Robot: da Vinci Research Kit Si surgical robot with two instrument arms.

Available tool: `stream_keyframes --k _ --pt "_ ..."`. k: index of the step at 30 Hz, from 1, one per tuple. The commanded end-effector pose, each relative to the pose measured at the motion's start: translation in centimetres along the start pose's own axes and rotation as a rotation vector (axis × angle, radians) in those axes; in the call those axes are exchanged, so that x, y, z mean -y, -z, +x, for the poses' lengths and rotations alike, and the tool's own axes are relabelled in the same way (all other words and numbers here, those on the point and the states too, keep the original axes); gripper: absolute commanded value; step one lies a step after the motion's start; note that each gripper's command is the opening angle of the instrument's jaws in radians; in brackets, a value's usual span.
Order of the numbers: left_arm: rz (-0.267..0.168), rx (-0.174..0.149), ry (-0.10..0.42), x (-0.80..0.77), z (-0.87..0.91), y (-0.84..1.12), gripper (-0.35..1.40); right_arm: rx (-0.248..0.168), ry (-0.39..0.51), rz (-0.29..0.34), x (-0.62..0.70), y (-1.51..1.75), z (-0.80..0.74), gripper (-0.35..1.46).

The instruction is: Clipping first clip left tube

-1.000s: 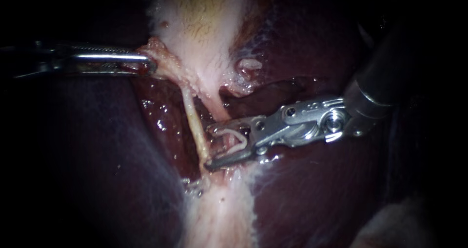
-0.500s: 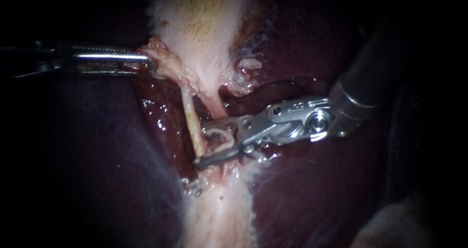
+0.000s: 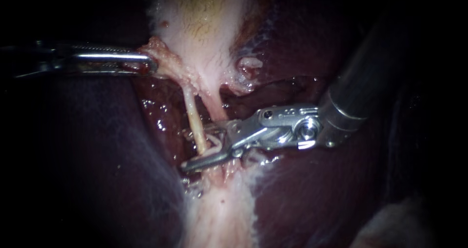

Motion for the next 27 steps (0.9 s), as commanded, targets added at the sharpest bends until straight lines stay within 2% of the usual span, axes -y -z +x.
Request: stream_keyframes --k 1,5,14,18,22,27 --pt "0.000 0.000 0.000 0.00 0.00 0.00 -0.35 -0.006 -0.008 0.012 0.04 0.01 0.02 0.50" --pt "0.000 0.000 0.000 0.00 0.00 0.00 -0.35 -0.009 -0.014 0.056 0.17 0.02 0.04 0.50" --pt "0.000 0.000 0.000 0.00 0.00 0.00 -0.35 -0.029 -0.040 0.186 0.55 0.02 0.08 0.49" --pt "0.000 0.000 0.000 0.01 0.00 0.00 -0.35 -0.021 -0.050 0.235 0.71 -0.06 0.15 0.49" --pt "-0.001 0.000 0.000 0.01 0.00 0.00 -0.35 -0.015 -0.057 0.275 0.78 -0.11 0.18 0.48" --pt "-0.001 0.000 0.000 0.01 0.00 0.00 -0.35 -0.019 -0.055 0.272 0.77 -0.13 0.19 0.48"
